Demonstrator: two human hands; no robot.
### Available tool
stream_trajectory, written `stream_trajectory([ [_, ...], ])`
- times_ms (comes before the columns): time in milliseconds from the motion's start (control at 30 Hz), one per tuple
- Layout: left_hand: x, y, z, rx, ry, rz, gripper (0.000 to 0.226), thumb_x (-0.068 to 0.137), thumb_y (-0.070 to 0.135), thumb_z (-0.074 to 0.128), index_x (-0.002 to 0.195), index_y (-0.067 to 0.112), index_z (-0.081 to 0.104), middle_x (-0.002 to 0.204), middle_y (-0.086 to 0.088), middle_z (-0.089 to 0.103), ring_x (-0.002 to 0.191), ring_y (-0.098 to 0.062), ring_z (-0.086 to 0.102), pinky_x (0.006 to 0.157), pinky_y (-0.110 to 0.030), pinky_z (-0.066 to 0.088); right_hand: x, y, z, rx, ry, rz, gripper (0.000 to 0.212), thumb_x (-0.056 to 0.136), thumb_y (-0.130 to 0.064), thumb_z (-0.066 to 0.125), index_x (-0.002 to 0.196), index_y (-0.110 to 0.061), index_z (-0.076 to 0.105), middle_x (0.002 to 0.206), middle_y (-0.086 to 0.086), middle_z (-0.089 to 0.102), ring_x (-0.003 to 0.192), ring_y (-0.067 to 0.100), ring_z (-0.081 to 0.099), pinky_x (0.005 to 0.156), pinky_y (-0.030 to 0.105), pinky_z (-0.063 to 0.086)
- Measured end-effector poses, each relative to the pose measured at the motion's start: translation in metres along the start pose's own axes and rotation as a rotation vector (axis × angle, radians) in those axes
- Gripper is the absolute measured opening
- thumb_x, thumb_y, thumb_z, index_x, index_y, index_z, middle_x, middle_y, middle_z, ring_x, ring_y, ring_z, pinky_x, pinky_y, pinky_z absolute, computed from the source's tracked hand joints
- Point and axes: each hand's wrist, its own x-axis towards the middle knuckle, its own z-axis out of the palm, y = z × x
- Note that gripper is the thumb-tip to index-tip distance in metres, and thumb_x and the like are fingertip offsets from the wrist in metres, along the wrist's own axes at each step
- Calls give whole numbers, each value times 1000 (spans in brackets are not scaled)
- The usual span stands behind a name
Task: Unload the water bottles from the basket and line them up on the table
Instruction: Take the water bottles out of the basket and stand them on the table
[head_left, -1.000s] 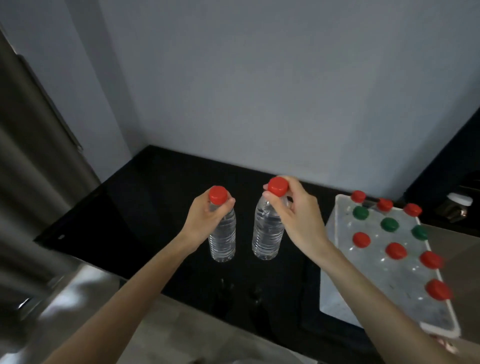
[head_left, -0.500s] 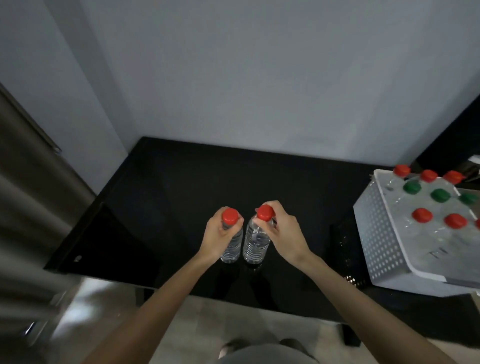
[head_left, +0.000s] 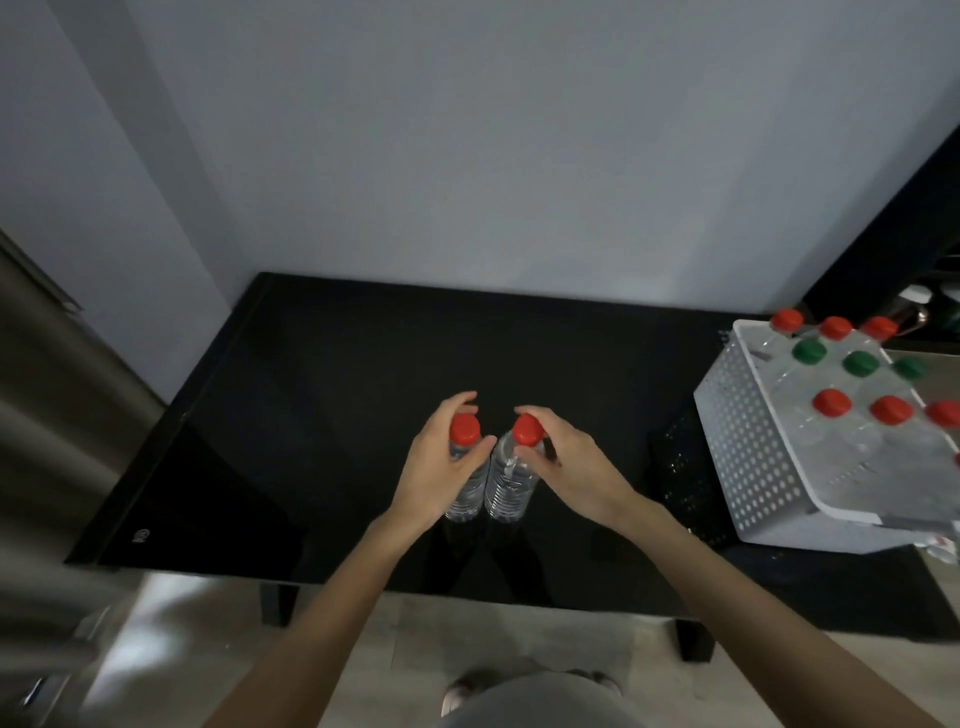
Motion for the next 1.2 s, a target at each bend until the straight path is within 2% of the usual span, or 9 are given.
stream_trajectory([
  [100,-1,23,-7,145,71,133,59,89,28,67,143,26,43,141,5,49,131,-2,42,107,-13,32,-3,-6,-21,-11,35,1,50,97,-35,54,144,-25,41,142,-4,48,124,2,44,107,30,41],
  [233,0,67,-15,242,88,263,57,92,33,59,145,29,39,147,6,45,138,-8,36,115,-43,35,-19,-4,-63,12,172,-8,47,96,-30,56,142,-27,45,141,-8,50,123,5,48,101,23,41],
  [300,2,89,-12,254,85,317,56,92,34,58,145,30,40,145,6,46,137,-8,38,114,-50,34,-29,3,-85,-17,259,-17,44,95,-31,57,138,-29,48,137,-12,52,120,4,51,100,23,43],
  [500,25,152,39,249,20,456,52,95,28,56,144,26,42,144,8,47,135,-4,39,114,-25,30,-58,42,-155,-39,483,4,40,96,-28,57,135,-25,51,133,-11,54,118,5,52,95,25,44],
  [700,61,201,145,225,-87,524,51,95,25,59,144,25,43,144,8,47,134,-3,41,112,-23,31,-90,108,-219,-58,613,92,37,95,-26,59,131,-24,53,129,-15,52,116,6,50,95,28,43],
  [867,86,214,247,241,-302,414,59,93,33,61,146,26,36,147,5,43,132,-4,40,111,-30,37,-113,172,-260,-144,587,189,42,93,-22,63,133,-15,51,122,-2,58,103,12,54,84,23,38],
  [1000,101,200,311,257,-422,230,69,88,41,63,148,20,35,147,-1,45,134,-16,44,110,-40,39,-113,213,-265,-63,477,215,55,91,-19,65,141,-13,40,134,-6,47,120,4,42,97,15,29],
  [1100,105,184,338,292,-428,178,67,82,39,70,141,20,43,140,0,50,136,-20,40,111,-43,37,-107,232,-261,10,411,213,55,90,-12,65,139,-12,40,136,-4,47,124,7,43,103,20,32],
  [1200,107,175,344,475,-381,169,67,73,39,78,132,23,51,135,5,51,138,-19,27,110,-38,30,-100,244,-260,16,383,178,44,86,-1,65,125,-12,45,123,0,54,113,14,52,98,30,43],
])
